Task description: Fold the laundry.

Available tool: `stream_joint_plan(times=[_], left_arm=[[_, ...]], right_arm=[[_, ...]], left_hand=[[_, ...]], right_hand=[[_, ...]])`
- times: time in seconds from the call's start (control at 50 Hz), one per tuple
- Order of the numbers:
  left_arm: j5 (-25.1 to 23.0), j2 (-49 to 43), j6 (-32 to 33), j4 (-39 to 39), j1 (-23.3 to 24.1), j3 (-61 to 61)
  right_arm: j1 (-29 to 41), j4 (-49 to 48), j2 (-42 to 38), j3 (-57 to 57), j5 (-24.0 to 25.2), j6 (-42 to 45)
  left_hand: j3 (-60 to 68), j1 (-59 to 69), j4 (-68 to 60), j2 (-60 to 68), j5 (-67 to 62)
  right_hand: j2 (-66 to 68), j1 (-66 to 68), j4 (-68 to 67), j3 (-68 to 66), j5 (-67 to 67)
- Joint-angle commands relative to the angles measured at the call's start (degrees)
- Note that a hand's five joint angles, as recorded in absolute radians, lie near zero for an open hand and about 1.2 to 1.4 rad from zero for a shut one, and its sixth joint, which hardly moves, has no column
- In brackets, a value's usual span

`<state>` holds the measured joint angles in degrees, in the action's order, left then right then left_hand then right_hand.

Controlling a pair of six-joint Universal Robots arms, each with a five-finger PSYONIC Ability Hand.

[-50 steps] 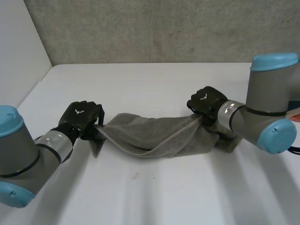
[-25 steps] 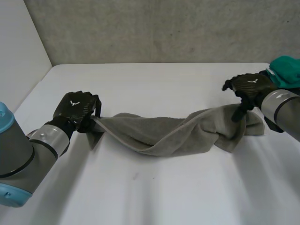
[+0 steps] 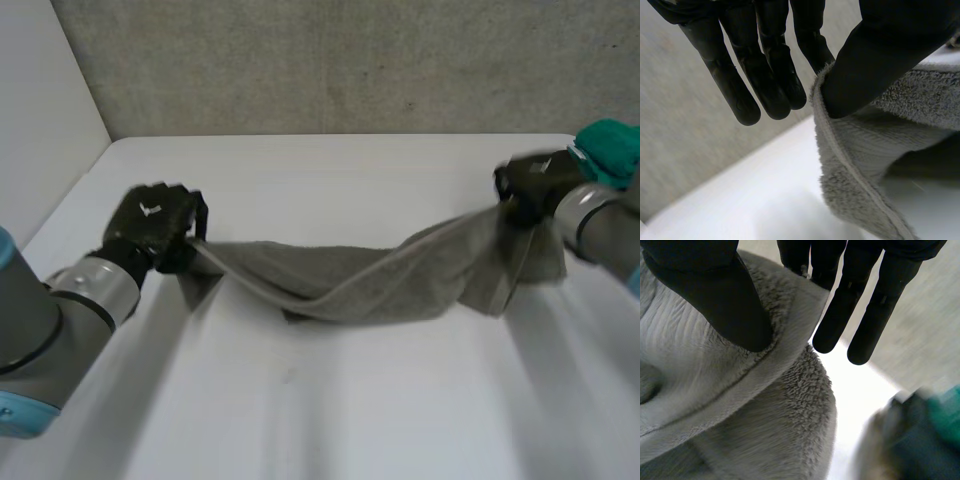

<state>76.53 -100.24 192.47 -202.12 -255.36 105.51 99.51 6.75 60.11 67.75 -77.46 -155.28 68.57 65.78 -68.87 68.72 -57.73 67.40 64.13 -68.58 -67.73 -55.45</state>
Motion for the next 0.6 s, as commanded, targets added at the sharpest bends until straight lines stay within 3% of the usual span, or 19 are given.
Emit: stream_joint_plan(times=[0.02, 0.12, 0.22, 0.32, 0.44, 0.6], left_arm=[[-0.2, 14.6, 0.0, 2.5, -3.5, -1.9], [-0.7, 23.0, 0.0, 8.9, -7.1, -4.4], [-0.9, 25.0, 0.1, 15.7, -8.5, -6.2], [-0.9, 24.3, 0.1, 17.9, -8.4, -6.0], [-0.9, 17.4, 3.3, 18.0, -8.4, -4.8], [-0.2, 1.0, 11.7, 16.3, -6.5, -7.9]], right_arm=[[-1.6, 4.8, 18.4, -1.7, 0.9, 1.5], [-7.1, 16.0, 21.1, -5.3, 2.8, 8.9], [-8.8, 26.7, 22.8, -8.3, 5.9, 15.4], [-8.7, 28.3, 23.4, -7.2, 6.4, 15.8], [-6.1, 28.4, 20.9, -2.0, 6.1, 16.5], [-1.4, 27.0, 7.5, -3.4, 4.3, 16.0]], left_hand=[[11.4, 14.2, -11.1, 11.3, -12.3], [11.4, 14.2, -11.1, 11.3, -12.3], [11.4, 14.2, -11.1, 11.3, -12.3], [11.4, 14.2, -11.1, 11.3, -12.3], [11.4, 14.2, -11.1, 11.3, -12.3], [11.4, 14.2, -11.1, 11.3, -12.3]], right_hand=[[12.6, 15.9, -11.4, -12.3, -14.6], [12.6, 15.9, -11.4, -12.3, -14.6], [12.6, 15.9, -11.4, -12.3, -14.6], [12.6, 15.9, -11.4, -12.3, -14.6], [12.6, 15.9, -11.4, -12.3, -14.6], [12.6, 15.9, -11.4, -12.3, -14.6]])
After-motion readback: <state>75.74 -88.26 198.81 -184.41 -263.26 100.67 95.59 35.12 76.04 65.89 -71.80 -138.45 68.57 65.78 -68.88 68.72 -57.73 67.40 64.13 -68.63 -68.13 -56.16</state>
